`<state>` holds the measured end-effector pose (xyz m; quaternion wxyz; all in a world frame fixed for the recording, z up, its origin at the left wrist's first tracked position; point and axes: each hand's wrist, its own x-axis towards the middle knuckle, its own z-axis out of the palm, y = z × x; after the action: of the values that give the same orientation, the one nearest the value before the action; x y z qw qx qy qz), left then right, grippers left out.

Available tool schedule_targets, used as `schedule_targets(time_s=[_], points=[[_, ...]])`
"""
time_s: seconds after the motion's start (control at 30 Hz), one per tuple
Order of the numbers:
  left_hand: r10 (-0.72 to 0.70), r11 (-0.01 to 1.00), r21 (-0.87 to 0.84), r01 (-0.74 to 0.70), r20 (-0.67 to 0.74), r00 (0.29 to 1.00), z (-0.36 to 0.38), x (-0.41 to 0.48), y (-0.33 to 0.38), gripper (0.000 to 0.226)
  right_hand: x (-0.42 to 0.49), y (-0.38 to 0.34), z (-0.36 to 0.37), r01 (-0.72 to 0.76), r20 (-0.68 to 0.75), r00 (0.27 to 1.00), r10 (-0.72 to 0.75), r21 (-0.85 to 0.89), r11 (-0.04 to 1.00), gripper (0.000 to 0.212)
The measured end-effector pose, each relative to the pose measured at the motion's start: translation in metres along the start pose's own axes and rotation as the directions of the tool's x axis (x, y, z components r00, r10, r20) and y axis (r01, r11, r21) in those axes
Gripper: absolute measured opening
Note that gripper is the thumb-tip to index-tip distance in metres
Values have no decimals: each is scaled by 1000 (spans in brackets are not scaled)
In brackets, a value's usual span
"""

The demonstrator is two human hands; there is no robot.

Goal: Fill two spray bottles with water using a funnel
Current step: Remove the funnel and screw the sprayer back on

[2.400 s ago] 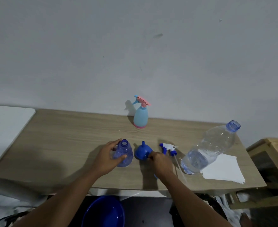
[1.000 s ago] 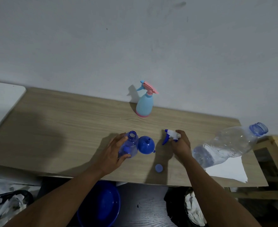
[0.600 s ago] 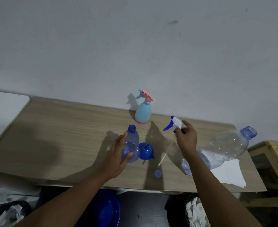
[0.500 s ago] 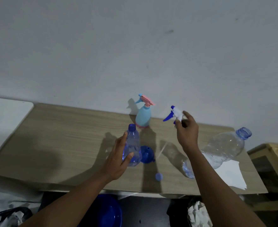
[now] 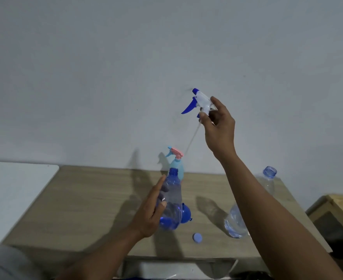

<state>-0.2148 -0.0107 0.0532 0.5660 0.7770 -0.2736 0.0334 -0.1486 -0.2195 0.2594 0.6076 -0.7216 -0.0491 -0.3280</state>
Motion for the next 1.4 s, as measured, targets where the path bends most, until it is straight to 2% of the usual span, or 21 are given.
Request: schedule_targets(time_s=[0.2,0.47,0.7,1.0,1.27,1.4], points=[[66,998,4,-66,-25,998,-3,-3,32,61,-13,-22,1,23,32,999,-22,-11,1000,50],[66,997,-43,-69,-64,996,0,9,59,61,-68,-11,-2,-91,240,967,82,27,995,45],[98,991,-86,-105,-80,992,0,18,80,58,-80,-14,-15,-190,337,929,152,82,978,27],[124,982,-141,-126,-24,992,-4,21,91,57,-82,-14,-24,-312,408,884,227,154,938,31],[109,989,-106,-107,10,994,-10,24,88,60,-79,-17,-32,-361,469,849,242,180,915,31],[114,982,-152,-109,31,993,-12,24,93,58,-77,-19,-34,-367,482,846,228,216,905,30]])
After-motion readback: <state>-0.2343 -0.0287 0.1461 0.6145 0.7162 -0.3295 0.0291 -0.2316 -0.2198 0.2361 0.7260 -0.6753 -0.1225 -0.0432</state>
